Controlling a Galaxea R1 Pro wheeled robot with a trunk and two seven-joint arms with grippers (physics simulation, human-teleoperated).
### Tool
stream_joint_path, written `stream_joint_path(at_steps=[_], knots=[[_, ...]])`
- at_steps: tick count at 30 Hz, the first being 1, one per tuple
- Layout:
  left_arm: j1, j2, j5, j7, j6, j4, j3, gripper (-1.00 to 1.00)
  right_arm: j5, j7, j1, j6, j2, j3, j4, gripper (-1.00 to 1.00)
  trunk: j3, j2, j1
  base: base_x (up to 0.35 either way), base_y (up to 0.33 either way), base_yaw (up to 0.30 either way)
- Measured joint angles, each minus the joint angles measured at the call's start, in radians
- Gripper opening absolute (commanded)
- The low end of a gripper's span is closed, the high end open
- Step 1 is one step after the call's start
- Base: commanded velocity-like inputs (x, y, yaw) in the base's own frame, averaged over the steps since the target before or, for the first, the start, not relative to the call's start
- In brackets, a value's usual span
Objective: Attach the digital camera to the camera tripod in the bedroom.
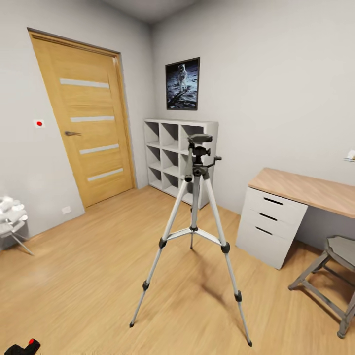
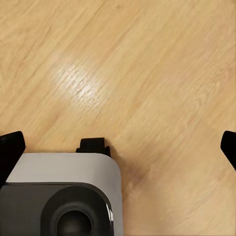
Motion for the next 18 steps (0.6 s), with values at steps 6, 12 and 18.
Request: stream_joint_path(at_steps=[6, 12, 18], knots=[[0.0, 0.0, 0.0, 0.0, 0.0, 0.0, 0.0, 1.0, 0.0, 0.0, 0.0, 0.0, 0.0, 0.0, 0.0, 1.0, 0.0, 0.0, 0.0, 0.0, 0.0, 0.298], [0.0, 0.0, 0.0, 0.0, 0.0, 0.0, 0.0, 1.0, 0.0, 0.0, 0.0, 0.0, 0.0, 0.0, 0.0, 1.0, 0.0, 0.0, 0.0, 0.0, 0.0, 0.298], [0.0, 0.0, 0.0, 0.0, 0.0, 0.0, 0.0, 1.0, 0.0, -0.001, 0.0, 0.0, 0.001, -0.001, 0.0, 1.0, 0.0, 0.0, 0.0, 0.0, 0.0, 0.298]])
